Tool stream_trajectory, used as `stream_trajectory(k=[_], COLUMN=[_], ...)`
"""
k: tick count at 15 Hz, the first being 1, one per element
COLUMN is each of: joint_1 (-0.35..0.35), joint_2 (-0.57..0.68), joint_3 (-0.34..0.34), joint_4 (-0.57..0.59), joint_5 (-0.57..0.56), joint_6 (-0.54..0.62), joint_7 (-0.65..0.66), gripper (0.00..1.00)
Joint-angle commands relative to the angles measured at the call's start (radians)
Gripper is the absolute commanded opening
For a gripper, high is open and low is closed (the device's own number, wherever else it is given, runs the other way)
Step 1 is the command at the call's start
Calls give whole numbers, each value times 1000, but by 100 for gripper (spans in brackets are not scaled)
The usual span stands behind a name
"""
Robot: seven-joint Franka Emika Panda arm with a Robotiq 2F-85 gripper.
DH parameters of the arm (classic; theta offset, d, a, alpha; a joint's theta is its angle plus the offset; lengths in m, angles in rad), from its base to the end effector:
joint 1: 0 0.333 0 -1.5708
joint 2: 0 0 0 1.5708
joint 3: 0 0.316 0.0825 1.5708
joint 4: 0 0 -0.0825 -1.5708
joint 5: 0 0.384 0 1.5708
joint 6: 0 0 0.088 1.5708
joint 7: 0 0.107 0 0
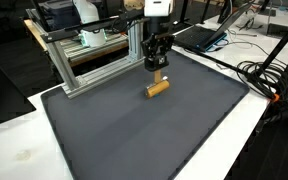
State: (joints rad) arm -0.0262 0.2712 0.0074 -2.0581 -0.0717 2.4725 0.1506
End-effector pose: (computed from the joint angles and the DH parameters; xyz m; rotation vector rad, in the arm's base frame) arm 0.6019 -0.0113 0.3178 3.0912 -0.1807 0.2263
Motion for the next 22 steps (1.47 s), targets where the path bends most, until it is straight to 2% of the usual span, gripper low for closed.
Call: stream_trajectory(k=[1,22], joint_1=[11,3], joint_2=[48,81], joint_3=[-8,2], joint_4=[26,71], joint_5=[32,72], joint_6=[-27,-151], joint_7=[-16,-65], gripper=[22,22])
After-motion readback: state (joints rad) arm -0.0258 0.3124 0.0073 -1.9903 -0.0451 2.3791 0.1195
